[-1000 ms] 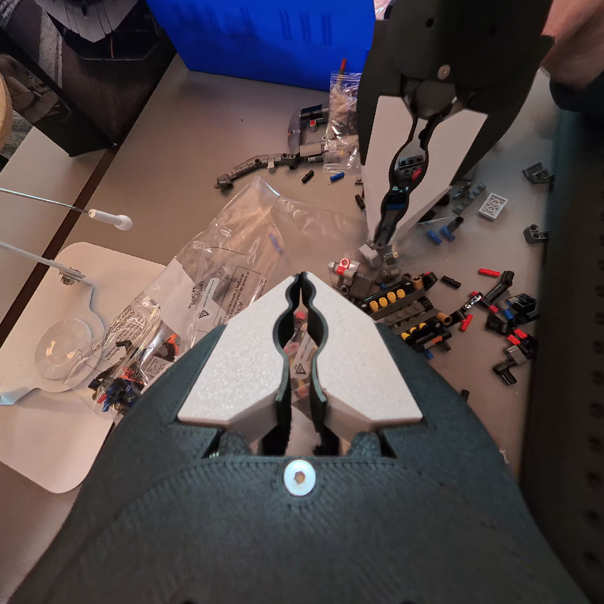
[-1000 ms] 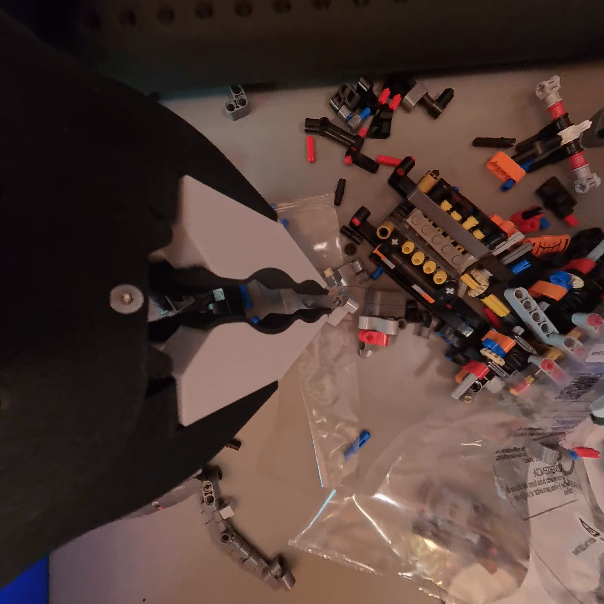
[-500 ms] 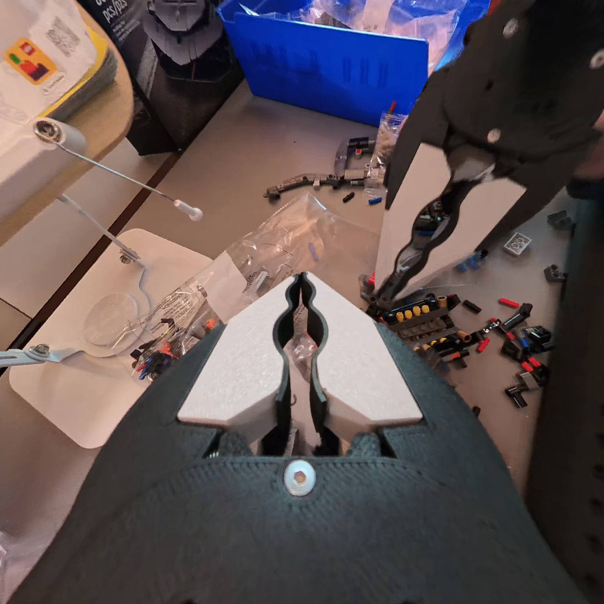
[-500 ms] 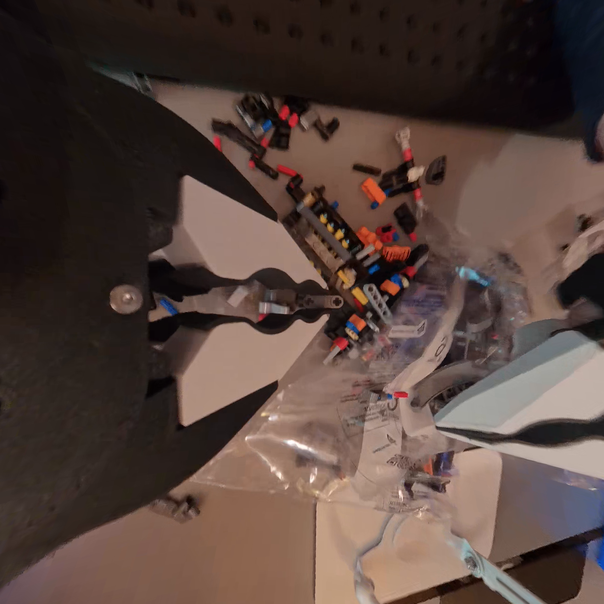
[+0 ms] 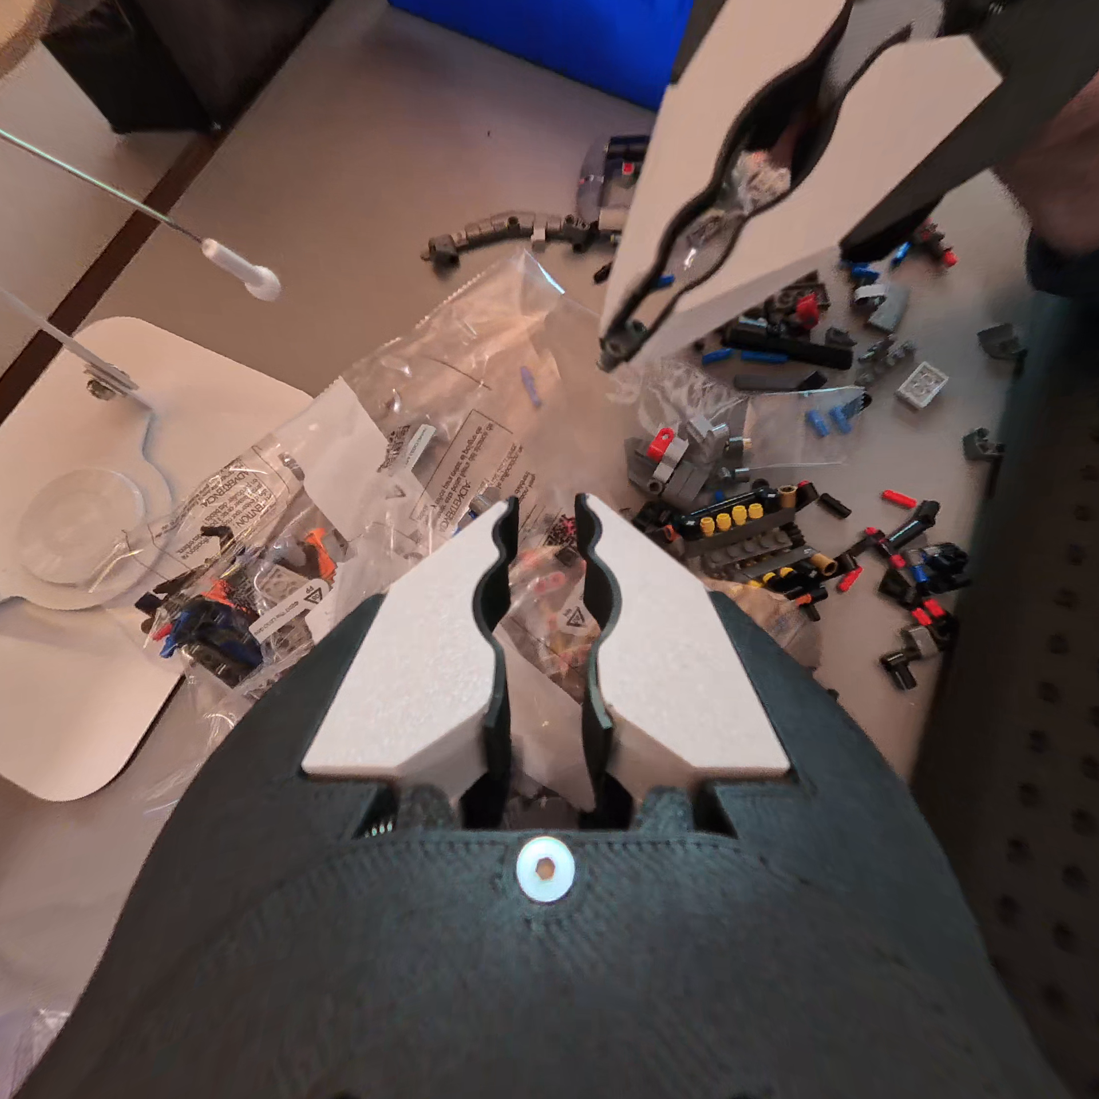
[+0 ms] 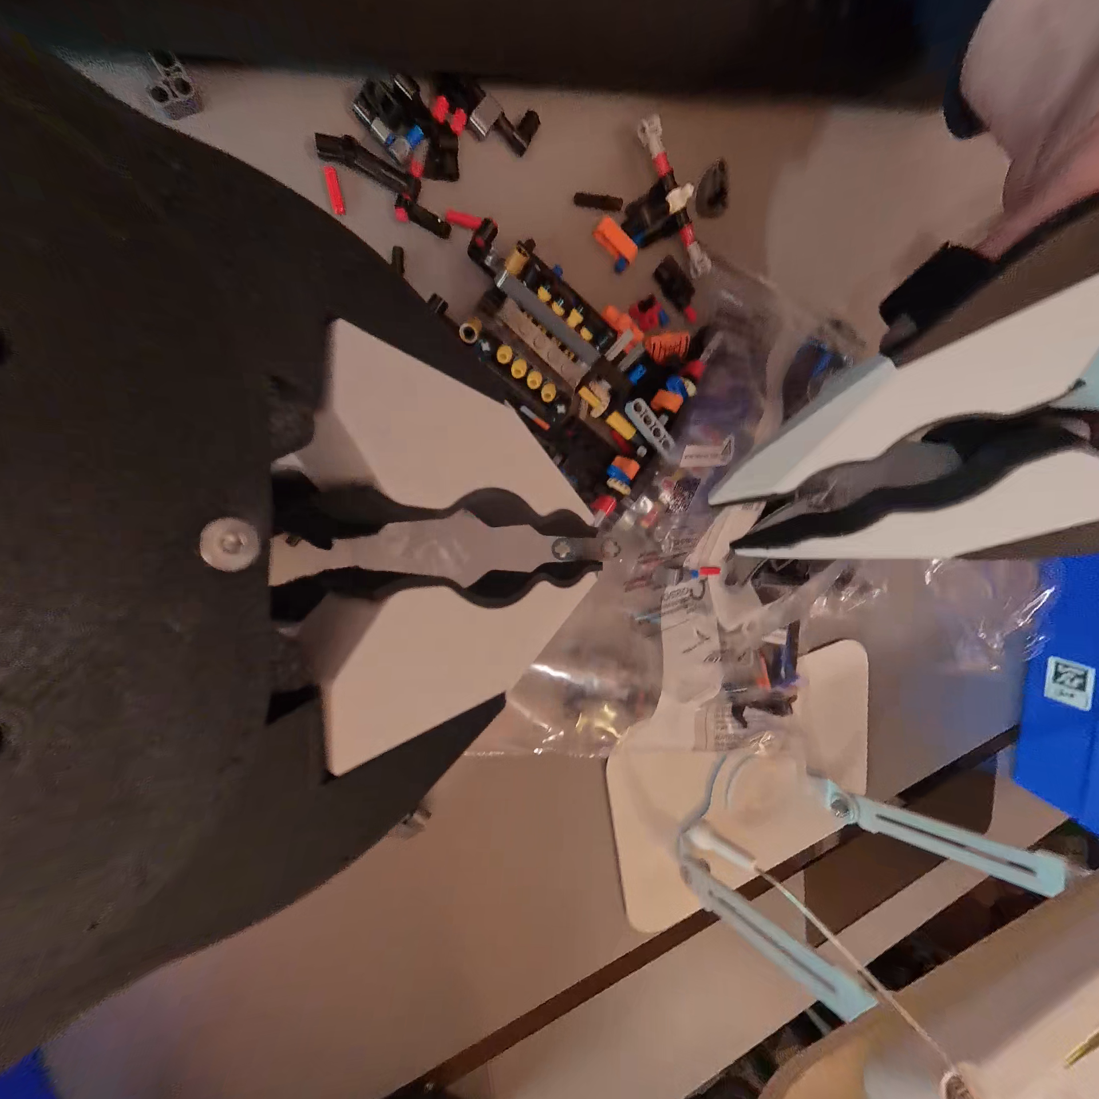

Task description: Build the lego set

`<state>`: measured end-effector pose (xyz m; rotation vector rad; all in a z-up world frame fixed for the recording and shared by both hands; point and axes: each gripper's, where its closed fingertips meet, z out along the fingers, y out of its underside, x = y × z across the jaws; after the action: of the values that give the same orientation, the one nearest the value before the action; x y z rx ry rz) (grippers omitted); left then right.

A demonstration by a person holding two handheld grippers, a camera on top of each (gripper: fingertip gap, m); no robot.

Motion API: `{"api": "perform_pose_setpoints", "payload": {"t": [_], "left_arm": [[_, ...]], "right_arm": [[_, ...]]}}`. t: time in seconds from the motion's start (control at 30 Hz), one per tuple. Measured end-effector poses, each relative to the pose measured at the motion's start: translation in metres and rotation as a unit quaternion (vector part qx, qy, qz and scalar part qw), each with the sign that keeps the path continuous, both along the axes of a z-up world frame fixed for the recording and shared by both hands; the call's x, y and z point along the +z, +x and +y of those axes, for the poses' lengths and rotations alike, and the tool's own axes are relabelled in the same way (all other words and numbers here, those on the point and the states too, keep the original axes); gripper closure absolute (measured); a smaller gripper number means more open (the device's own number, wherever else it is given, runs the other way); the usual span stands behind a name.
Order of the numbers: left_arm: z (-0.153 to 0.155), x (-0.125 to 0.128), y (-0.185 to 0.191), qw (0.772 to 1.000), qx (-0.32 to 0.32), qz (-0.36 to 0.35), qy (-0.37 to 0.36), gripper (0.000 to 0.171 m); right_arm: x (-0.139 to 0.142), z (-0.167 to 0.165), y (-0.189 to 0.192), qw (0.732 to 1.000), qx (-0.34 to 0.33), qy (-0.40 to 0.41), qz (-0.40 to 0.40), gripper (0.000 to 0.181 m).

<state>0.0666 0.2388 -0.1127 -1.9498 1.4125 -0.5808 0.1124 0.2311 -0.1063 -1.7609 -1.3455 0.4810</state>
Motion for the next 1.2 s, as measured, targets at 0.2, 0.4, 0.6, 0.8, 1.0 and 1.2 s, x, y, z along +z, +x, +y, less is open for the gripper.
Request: {"api": "perform_pose_setpoints", "payload": {"t": [0.2,0.4,0.6,0.8,1.0,1.2], "left_arm": [[0.02,0.008,-0.02,0.998,0.043,0.018,0.045,0.157],[0.034,0.023,-0.044,0.996,0.083,-0.033,0.019,0.158],[0.036,0.023,-0.047,0.996,0.087,-0.03,0.021,0.159],[0.036,0.023,-0.046,0.996,0.082,-0.03,0.025,0.163],[0.036,0.027,-0.05,0.995,0.084,-0.041,0.025,0.164],[0.035,0.027,-0.051,0.995,0.082,-0.049,0.024,0.165]], "right_arm": [[-0.019,0.023,0.011,0.995,-0.061,0.031,-0.074,0.176],[-0.013,0.035,0.008,0.994,-0.078,0.049,-0.056,0.177],[0.007,0.025,-0.014,0.995,-0.053,0.084,-0.031,0.176],[0.023,0.017,-0.058,0.995,-0.013,0.095,0.006,0.176],[0.017,0.03,-0.066,0.994,-0.034,0.105,-0.003,0.15],[0.023,0.018,-0.002,0.999,-0.029,0.043,0.008,0.164]]}}
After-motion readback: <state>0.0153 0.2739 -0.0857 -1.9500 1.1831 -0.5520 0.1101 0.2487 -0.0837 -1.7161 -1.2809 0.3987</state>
